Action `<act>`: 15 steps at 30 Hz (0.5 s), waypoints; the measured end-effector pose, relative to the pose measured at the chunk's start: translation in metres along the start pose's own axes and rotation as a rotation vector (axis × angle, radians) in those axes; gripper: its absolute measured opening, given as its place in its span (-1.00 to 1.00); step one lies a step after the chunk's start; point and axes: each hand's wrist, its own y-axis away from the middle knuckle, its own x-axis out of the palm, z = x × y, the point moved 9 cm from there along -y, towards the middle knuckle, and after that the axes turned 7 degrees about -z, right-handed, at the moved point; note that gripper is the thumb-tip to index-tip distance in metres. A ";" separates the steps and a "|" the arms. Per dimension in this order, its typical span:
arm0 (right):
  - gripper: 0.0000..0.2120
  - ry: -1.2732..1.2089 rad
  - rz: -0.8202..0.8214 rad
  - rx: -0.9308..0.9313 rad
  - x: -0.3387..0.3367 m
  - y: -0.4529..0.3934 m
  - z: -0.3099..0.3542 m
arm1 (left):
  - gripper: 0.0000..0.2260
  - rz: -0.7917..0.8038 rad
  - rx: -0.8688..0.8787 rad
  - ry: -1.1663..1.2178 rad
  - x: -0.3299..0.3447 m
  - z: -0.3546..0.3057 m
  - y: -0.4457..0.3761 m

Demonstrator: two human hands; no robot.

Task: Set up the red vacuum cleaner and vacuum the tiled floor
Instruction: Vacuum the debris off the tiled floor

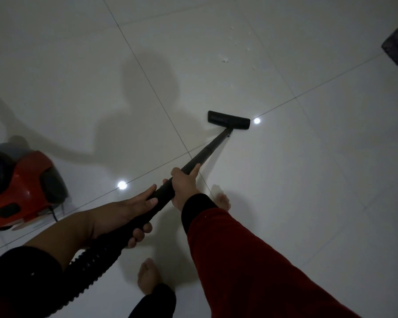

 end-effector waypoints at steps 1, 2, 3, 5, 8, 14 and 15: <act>-0.21 0.002 -0.002 -0.007 -0.001 -0.004 0.006 | -0.02 -0.008 0.005 -0.009 0.001 -0.004 -0.005; -0.21 0.004 -0.003 -0.014 -0.002 -0.010 0.012 | -0.09 -0.023 0.016 -0.018 0.002 -0.009 -0.010; -0.22 0.009 -0.002 -0.019 -0.004 -0.015 0.019 | -0.20 -0.034 0.026 -0.023 0.005 -0.014 -0.016; -0.22 0.032 0.000 -0.029 -0.006 -0.026 0.033 | -0.31 -0.045 0.028 -0.021 0.011 -0.026 -0.028; -0.22 0.046 0.002 -0.034 -0.007 -0.043 0.057 | -0.19 -0.041 0.038 0.007 0.018 -0.046 -0.045; -0.22 0.099 0.012 -0.035 -0.008 -0.081 0.123 | -0.43 -0.069 0.055 0.038 0.040 -0.101 -0.084; -0.22 0.116 0.016 -0.034 -0.007 -0.087 0.135 | -0.49 -0.082 0.057 0.047 0.043 -0.111 -0.092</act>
